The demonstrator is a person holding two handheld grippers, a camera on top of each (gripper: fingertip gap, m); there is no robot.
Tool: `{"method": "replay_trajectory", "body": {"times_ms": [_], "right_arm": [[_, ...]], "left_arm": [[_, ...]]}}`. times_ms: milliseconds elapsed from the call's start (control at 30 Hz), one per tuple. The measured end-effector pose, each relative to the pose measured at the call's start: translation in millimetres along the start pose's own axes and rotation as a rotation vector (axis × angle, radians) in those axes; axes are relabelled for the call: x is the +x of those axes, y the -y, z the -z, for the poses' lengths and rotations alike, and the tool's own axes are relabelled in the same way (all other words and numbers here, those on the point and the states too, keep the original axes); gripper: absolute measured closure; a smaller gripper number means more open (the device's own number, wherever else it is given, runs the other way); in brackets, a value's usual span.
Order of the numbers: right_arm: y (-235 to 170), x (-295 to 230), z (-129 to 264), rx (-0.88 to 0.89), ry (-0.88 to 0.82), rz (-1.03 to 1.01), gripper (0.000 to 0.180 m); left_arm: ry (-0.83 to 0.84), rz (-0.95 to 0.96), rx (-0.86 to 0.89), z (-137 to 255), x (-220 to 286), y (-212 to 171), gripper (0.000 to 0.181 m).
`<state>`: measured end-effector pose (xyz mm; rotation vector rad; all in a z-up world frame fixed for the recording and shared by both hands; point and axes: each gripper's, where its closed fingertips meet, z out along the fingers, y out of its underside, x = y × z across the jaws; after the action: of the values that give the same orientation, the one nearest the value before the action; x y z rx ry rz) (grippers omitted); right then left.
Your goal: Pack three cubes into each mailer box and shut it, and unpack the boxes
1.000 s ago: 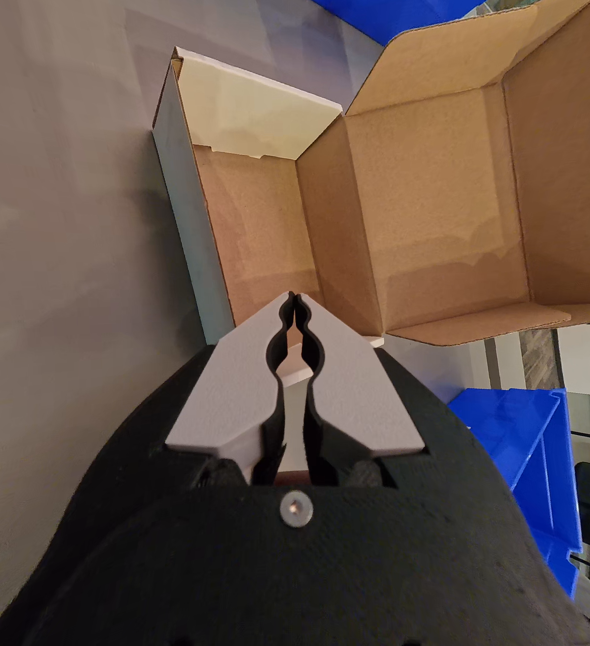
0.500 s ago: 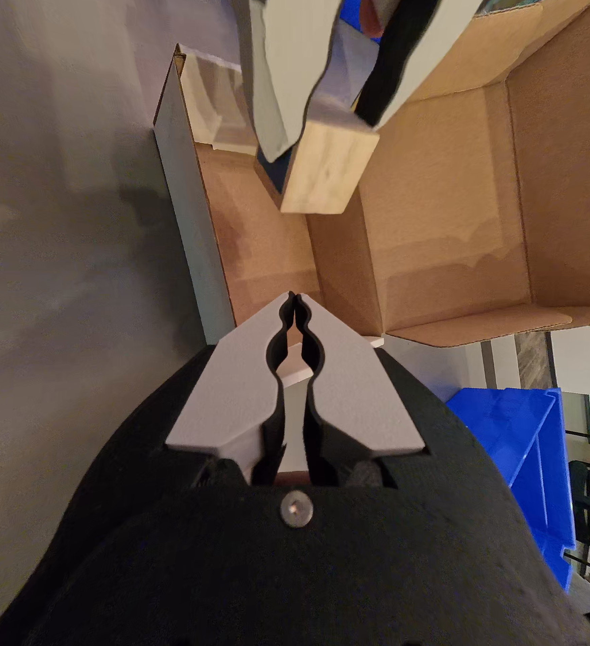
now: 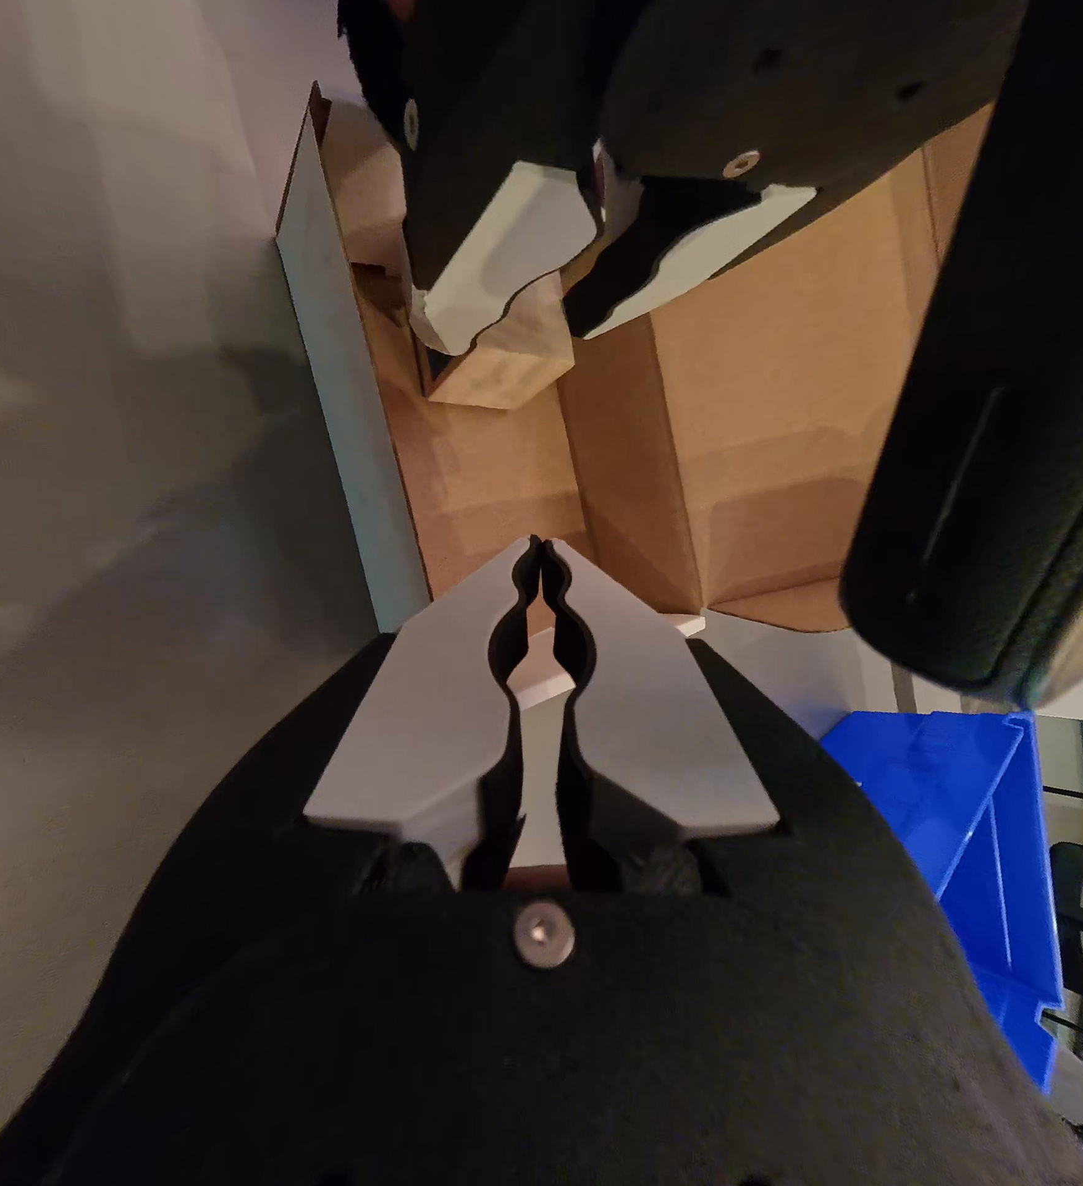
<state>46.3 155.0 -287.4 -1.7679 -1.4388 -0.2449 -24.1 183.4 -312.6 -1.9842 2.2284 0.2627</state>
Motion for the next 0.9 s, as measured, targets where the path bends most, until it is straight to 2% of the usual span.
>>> {"method": "replay_trajectory", "body": {"times_ms": [267,333,367,533,667,900], "right_arm": [[1,17,18,0.056,-0.011,-0.068,0.18],[-5,16,20,0.051,0.02,-0.078,0.165],[-11,15,19,0.038,0.034,-0.089,0.164],[-17,9,12,0.026,0.056,-0.073,0.178],[-18,9,8,0.027,0.075,-0.113,0.18],[-25,24,16,0.025,0.067,-0.367,0.159]], "left_arm": [[-0.019,-0.023,-0.029,-2,-3,-9,0.136],[-0.01,-0.028,-0.042,-3,-4,-11,0.136],[-0.005,-0.032,-0.047,-3,-4,-11,0.136],[-0.005,-0.024,-0.038,-4,-4,-11,0.136],[0.0,-0.022,-0.019,-3,-3,-10,0.136],[0.015,-0.015,0.002,-3,-2,-9,0.136]]}}
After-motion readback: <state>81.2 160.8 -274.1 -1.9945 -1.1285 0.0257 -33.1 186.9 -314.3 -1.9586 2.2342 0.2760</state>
